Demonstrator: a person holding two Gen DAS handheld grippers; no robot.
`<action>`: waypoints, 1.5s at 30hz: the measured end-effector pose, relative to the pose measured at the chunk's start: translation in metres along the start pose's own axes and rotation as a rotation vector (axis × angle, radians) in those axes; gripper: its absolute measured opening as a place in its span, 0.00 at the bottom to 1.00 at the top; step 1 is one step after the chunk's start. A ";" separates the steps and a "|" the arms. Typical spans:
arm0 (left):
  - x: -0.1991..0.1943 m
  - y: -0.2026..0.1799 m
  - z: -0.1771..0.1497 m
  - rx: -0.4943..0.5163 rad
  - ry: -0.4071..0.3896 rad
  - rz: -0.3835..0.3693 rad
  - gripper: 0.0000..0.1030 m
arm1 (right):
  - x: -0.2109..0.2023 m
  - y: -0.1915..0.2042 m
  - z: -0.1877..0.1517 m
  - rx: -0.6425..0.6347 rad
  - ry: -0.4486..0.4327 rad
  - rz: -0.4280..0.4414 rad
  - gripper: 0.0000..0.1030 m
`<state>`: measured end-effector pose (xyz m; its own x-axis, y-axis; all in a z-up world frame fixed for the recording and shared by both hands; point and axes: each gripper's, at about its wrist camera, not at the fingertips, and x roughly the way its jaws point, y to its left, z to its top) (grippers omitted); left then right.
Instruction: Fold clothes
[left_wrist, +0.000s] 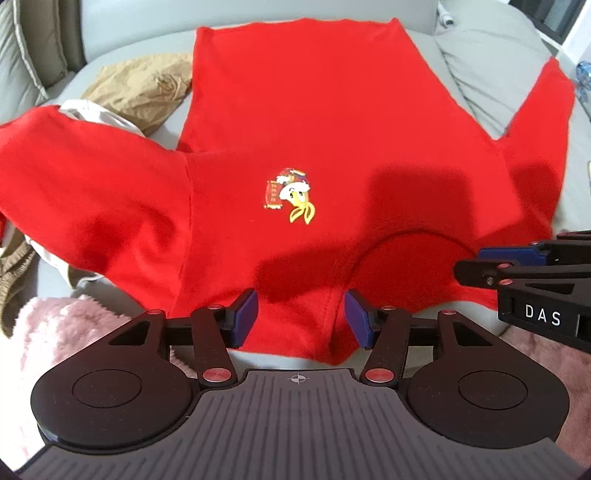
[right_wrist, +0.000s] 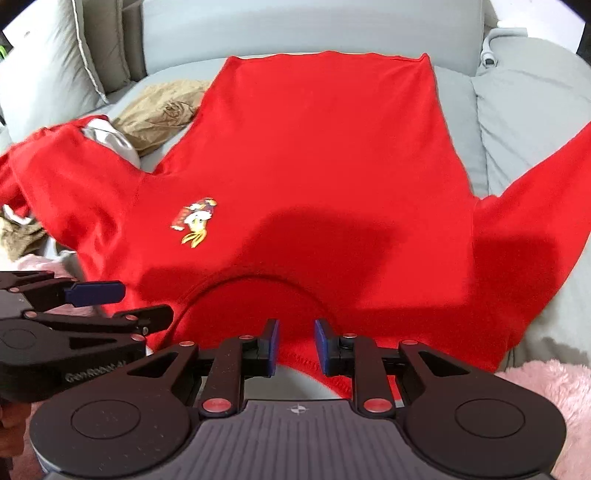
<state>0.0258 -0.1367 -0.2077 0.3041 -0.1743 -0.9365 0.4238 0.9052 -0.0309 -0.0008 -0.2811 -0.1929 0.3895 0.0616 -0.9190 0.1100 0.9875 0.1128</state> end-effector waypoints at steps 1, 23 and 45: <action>0.005 0.000 -0.001 -0.003 0.016 -0.003 0.57 | 0.000 -0.001 -0.001 -0.001 -0.001 -0.006 0.22; -0.032 0.020 -0.014 -0.018 0.101 -0.015 0.55 | -0.055 0.013 -0.006 -0.035 0.005 0.049 0.42; -0.065 0.045 -0.016 -0.114 0.002 0.039 0.60 | -0.067 0.044 0.011 -0.052 -0.025 0.053 0.59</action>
<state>0.0113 -0.0789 -0.1536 0.3168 -0.1372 -0.9385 0.3116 0.9496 -0.0336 -0.0120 -0.2432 -0.1227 0.4167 0.1112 -0.9022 0.0413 0.9891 0.1410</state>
